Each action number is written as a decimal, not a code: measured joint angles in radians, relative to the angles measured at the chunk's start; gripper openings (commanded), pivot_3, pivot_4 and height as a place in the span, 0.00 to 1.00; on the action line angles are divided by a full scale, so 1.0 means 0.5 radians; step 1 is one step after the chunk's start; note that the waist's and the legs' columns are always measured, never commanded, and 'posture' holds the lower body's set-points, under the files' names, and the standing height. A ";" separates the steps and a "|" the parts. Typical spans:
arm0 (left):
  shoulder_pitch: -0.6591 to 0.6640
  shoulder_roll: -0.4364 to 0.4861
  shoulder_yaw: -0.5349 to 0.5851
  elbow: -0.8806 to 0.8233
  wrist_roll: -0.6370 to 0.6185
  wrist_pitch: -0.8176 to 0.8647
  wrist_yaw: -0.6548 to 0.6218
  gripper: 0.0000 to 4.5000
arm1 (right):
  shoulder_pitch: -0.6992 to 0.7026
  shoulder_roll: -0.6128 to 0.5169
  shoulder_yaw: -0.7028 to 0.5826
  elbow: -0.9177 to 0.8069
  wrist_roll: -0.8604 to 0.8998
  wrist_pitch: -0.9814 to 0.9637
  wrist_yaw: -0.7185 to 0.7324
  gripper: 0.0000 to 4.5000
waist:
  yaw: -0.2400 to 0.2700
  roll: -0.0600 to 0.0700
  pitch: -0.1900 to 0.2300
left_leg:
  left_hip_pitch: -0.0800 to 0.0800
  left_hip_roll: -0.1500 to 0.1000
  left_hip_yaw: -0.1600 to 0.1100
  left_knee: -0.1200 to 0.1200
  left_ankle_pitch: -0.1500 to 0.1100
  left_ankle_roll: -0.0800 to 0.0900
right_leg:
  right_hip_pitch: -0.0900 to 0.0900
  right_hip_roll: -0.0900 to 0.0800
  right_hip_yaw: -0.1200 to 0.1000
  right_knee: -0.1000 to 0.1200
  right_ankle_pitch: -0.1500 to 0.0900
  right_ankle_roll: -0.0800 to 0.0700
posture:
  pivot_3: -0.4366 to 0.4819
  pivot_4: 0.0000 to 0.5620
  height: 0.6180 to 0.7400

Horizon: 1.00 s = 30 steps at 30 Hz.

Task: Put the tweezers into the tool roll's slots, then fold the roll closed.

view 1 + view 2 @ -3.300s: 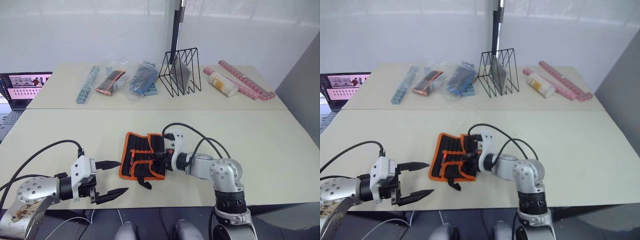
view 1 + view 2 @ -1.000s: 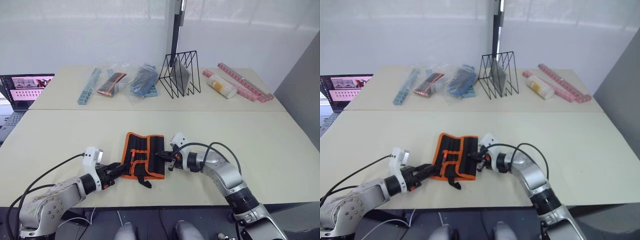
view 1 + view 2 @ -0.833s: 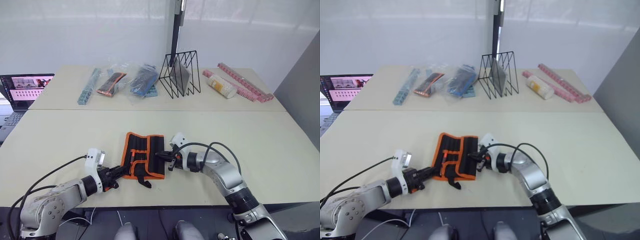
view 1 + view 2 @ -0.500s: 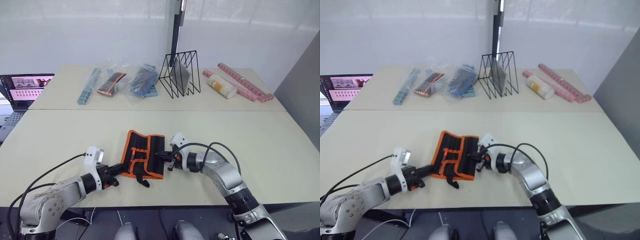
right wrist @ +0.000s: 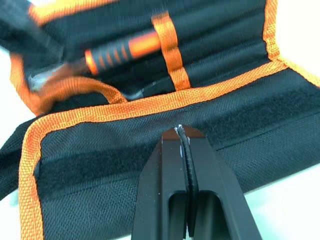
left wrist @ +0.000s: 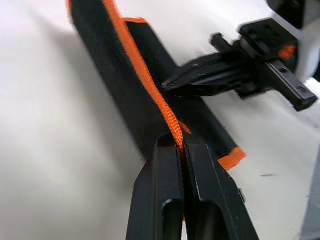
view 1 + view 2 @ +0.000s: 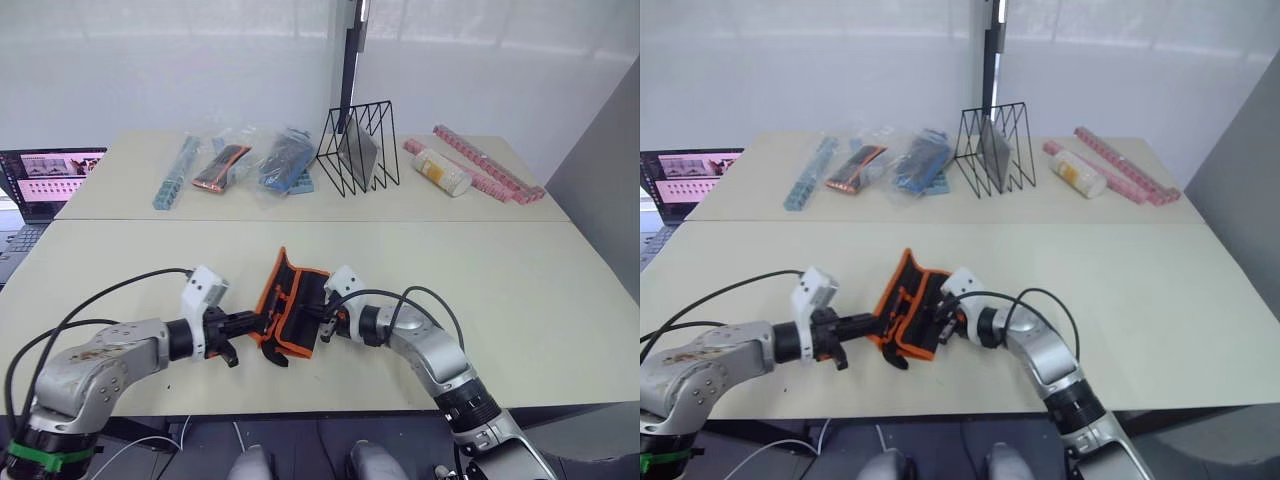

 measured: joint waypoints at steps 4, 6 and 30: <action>-0.139 -0.018 -0.173 0.046 0.100 -0.001 -0.031 0.00 | 0.009 -0.001 0.000 -0.012 -0.006 0.000 -0.007 0.00 | 0.003 0.000 0.000 | 0.000 -0.001 0.000 0.001 0.000 0.000 | 0.000 0.000 0.000 0.000 0.000 0.000 | 0.48 0.27 0.56; -0.191 -0.036 -0.273 0.067 0.148 0.005 -0.043 0.00 | 0.011 -0.003 -0.001 -0.016 -0.006 0.001 -0.007 0.00 | 0.004 0.000 0.000 | 0.000 -0.001 0.000 0.001 0.000 0.000 | 0.000 0.000 0.001 0.000 0.000 0.000 | 0.48 0.27 0.56; -0.336 -0.399 -0.465 0.247 0.349 0.086 0.018 0.00 | 0.037 -0.261 -0.367 -0.186 0.376 0.338 0.266 0.00 | 0.094 0.001 0.000 | -0.009 -0.007 -0.007 0.010 0.000 0.001 | 0.003 -0.001 0.001 -0.005 0.000 0.001 | 0.48 0.27 0.56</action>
